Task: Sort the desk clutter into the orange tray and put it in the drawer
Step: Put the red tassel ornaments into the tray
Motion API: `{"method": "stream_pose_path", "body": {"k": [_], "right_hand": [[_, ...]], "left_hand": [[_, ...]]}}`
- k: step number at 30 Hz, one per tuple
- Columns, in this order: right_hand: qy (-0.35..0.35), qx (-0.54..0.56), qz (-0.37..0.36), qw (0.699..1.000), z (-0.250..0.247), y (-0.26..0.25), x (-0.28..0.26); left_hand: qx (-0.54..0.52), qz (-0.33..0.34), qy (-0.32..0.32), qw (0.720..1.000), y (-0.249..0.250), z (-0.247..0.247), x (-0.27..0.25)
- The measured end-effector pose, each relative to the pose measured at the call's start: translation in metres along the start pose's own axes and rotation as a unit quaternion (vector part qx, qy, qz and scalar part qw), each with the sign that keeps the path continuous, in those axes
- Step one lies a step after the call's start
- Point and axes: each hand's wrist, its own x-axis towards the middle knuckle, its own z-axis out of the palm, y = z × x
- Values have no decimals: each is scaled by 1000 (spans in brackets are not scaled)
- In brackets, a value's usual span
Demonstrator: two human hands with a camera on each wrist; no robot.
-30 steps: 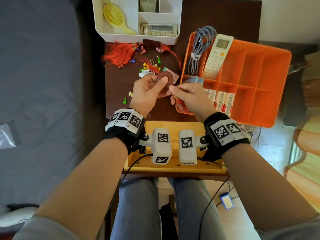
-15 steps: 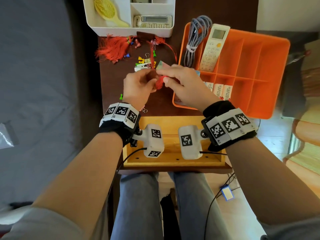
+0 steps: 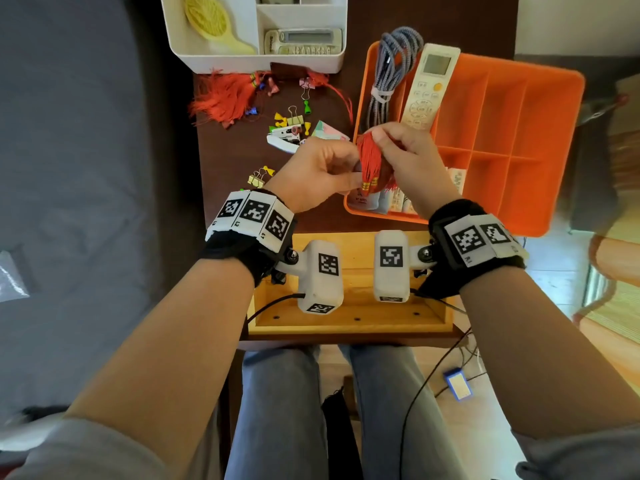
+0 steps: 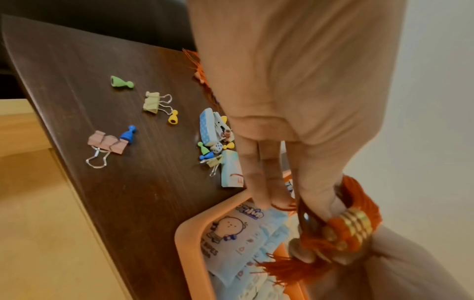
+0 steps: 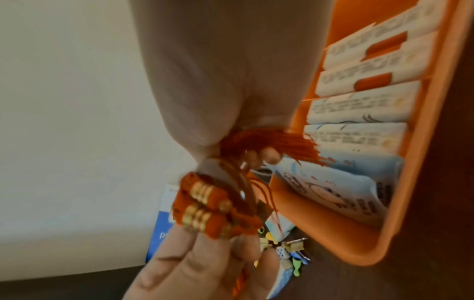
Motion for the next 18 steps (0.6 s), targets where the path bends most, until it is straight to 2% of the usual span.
{"method": "stream_pose_path", "body": {"k": [2,4,8,12,18], "right_hand": [[-17,7,34,999,-1,4,0],[-16,42,71,996,-2,6,-1],[10,153,123,981,-7,12,-7],[-14,296,161,942,-17,18,-11],[-55,333,187,923,-29,20,-15]], "left_hand": [[22,10,-17,1000,0,4,4],[17,8,-8,1000,0,9,6],[-26,-4,41,999,-2,20,14],[-14,17,110,994,-5,31,20],[-91,-15,170,981,-1,46,33]]}}
